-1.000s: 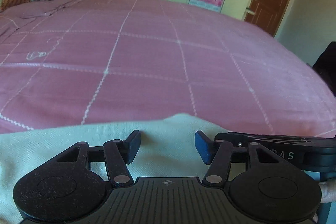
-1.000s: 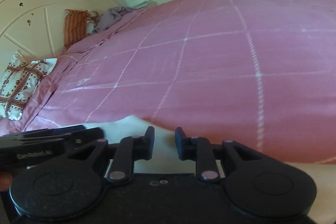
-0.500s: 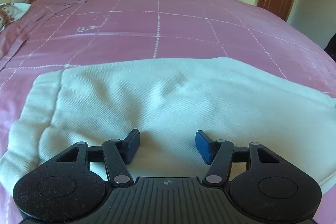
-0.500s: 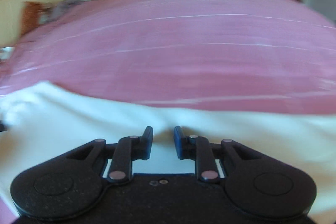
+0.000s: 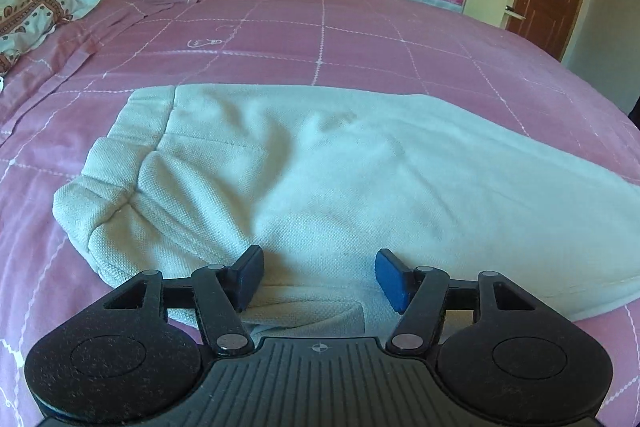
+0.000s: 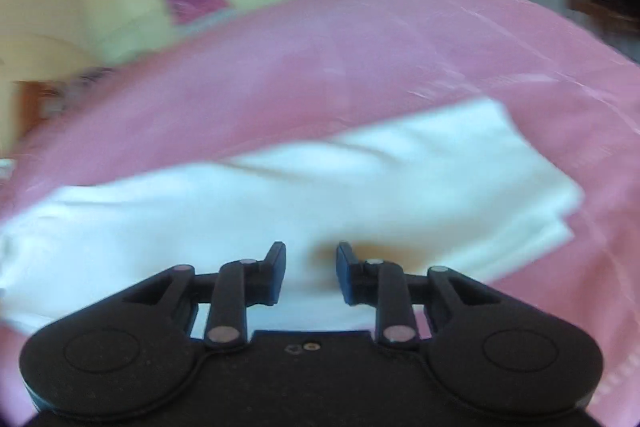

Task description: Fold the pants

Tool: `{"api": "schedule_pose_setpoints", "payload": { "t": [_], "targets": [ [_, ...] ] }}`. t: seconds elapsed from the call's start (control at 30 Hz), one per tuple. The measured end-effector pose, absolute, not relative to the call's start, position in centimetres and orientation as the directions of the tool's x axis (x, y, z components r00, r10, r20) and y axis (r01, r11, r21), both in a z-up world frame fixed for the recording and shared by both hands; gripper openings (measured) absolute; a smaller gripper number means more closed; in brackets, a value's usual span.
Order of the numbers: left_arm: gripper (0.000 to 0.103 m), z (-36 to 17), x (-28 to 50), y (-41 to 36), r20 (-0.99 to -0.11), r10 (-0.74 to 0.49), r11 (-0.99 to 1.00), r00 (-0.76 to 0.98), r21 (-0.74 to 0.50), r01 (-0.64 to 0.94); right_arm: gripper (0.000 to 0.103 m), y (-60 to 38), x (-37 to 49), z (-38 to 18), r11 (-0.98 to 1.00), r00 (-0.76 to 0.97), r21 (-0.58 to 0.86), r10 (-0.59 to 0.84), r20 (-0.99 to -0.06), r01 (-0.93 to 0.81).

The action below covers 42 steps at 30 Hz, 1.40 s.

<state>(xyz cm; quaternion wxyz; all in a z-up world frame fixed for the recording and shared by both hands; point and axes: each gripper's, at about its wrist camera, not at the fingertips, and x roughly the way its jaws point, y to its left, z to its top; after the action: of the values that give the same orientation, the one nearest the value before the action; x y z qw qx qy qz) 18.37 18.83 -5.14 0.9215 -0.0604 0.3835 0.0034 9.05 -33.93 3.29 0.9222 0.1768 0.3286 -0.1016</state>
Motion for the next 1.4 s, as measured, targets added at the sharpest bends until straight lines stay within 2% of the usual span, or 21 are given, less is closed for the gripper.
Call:
{"api": "schedule_pose_setpoints", "payload": {
  "t": [0.03,0.07,0.13,0.2,0.3,0.43,0.57,0.63,0.73,0.77,0.8,0.87,0.93,1.0,1.1,1.13,1.2,1.23,1.3,1.4],
  "targets": [
    [0.063,-5.2,18.3,18.8,-0.708,-0.040,0.993,0.705,-0.105,-0.049,0.021,-35.8,7.6,3.3,0.857,0.794,0.358,-0.092,-0.601,0.370],
    [0.063,-5.2,18.3,18.8,-0.706,-0.040,0.993,0.707,-0.105,-0.049,0.030,-37.3,5.9,3.6,0.797,0.825,0.441,-0.121,-0.552,0.412],
    [0.063,-5.4,18.1,18.8,-0.699,-0.038,0.993,0.714,-0.106,-0.051,0.030,-39.4,2.6,3.9,0.713,0.863,0.543,-0.173,-0.476,0.442],
    [0.064,-5.5,18.1,18.7,-0.692,-0.037,0.992,0.721,-0.113,-0.057,0.030,-40.8,0.9,3.4,0.658,0.873,0.609,-0.162,-0.459,0.443],
    [0.064,-5.5,18.0,18.5,-0.691,-0.029,0.993,0.722,-0.105,-0.061,0.028,-41.9,-0.1,2.3,0.641,0.865,0.620,-0.149,-0.479,0.453],
    [0.064,-5.5,18.0,18.5,-0.690,-0.031,0.992,0.723,-0.107,-0.060,0.024,-42.2,0.6,1.8,0.582,0.892,0.696,-0.123,-0.436,0.420],
    [0.064,-5.5,18.0,18.5,-0.688,-0.027,0.993,0.725,-0.105,-0.062,0.021,-42.9,2.4,1.0,0.567,0.882,0.698,-0.119,-0.455,0.437],
    [0.065,-5.6,17.9,18.5,-0.687,-0.026,0.993,0.726,-0.104,-0.062,0.017,-43.2,3.5,0.4,0.560,0.865,0.689,-0.110,-0.489,0.461],
    [0.065,-5.6,17.9,18.4,-0.687,-0.026,0.993,0.726,-0.103,-0.061,0.017,-43.3,4.1,0.2,0.558,0.871,0.697,-0.106,-0.480,0.452],
    [0.065,-5.6,18.0,18.4,-0.687,-0.027,0.993,0.726,-0.102,-0.060,0.020,-43.2,4.0,0.2,0.551,0.881,0.712,-0.096,-0.464,0.435],
    [0.065,-5.7,18.0,18.4,-0.687,-0.027,0.993,0.726,-0.100,-0.057,0.016,-43.2,4.0,0.1,0.550,0.889,0.724,-0.079,-0.452,0.417],
    [0.065,-5.6,18.1,18.4,-0.688,-0.027,0.994,0.725,-0.098,-0.056,0.005,-43.0,4.7,0.3,0.574,0.862,0.682,-0.090,-0.498,0.453],
    [0.065,-5.6,18.0,18.3,-0.688,-0.025,0.994,0.725,-0.093,-0.054,0.004,-42.7,4.8,1.9,0.585,0.842,0.647,-0.122,-0.526,0.489],
    [0.065,-5.6,18.1,18.4,-0.688,-0.026,0.994,0.726,-0.097,-0.056,0.004,-42.0,4.5,3.7,0.604,0.868,0.650,-0.153,-0.473,0.461],
    [0.065,-4.8,18.0,18.3,-0.693,-0.022,0.994,0.721,-0.095,-0.061,0.003,-42.6,6.1,2.2,0.590,0.763,0.556,-0.169,-0.624,0.586],
    [0.065,-4.2,17.6,18.3,-0.685,-0.018,0.993,0.728,-0.099,-0.069,0.005,-43.0,5.5,1.9,0.580,0.771,0.571,-0.166,-0.614,0.580],
    [0.066,-2.7,16.9,17.9,-0.642,-0.039,0.992,0.766,-0.120,-0.050,0.027,-42.3,4.2,3.1,0.597,0.783,0.545,-0.254,-0.568,0.589],
    [0.066,-2.2,16.8,17.5,-0.623,-0.050,0.993,0.781,-0.112,-0.027,0.028,-41.5,3.4,4.0,0.622,0.784,0.507,-0.318,-0.533,0.597],
    [0.066,-1.8,17.3,16.3,-0.611,-0.061,0.997,0.789,-0.081,0.014,0.028,-40.9,3.7,4.9,0.699,0.821,0.469,-0.314,-0.477,0.540],
    [0.066,-2.2,18.1,15.5,-0.624,-0.040,0.998,0.780,-0.054,0.007,0.029,-40.9,5.2,5.2,0.737,0.819,0.431,-0.290,-0.495,0.521]
  ]
}}
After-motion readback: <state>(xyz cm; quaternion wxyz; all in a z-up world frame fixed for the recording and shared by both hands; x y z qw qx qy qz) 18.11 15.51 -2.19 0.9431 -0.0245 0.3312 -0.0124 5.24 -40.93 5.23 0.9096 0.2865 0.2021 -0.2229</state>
